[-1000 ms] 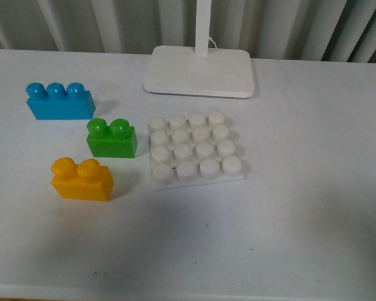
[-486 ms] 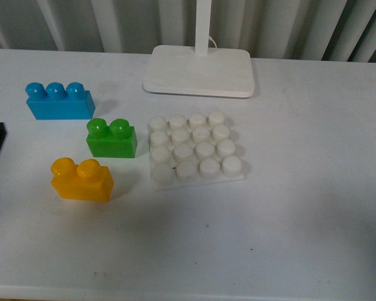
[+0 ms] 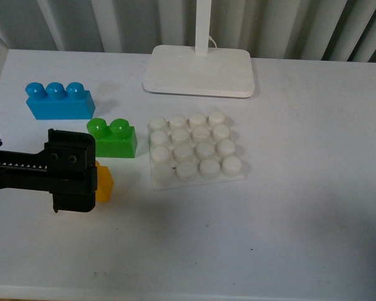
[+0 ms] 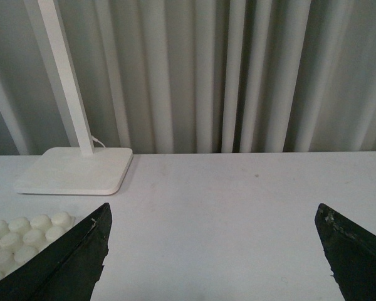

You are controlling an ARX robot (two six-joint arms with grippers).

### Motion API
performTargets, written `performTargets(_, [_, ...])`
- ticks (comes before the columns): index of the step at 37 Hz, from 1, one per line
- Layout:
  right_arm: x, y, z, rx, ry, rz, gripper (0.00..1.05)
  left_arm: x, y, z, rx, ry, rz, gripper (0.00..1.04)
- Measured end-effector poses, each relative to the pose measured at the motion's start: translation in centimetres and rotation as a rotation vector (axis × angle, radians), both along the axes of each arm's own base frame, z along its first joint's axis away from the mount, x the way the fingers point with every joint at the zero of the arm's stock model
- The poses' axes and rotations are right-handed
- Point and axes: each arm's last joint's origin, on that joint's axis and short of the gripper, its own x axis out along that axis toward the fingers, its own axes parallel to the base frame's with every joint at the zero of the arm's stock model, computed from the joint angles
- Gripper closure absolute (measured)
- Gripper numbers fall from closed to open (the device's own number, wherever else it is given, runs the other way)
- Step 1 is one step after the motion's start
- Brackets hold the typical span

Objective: Insert yellow block into base center

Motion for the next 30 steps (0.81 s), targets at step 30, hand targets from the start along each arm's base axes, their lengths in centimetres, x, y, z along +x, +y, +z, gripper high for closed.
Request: performTargets(30, [0.0,0.0,0.0,0.0,0.0,0.0,0.09,1.6,-0.9,-2.4,-0.046,0.068,-0.201,0.06])
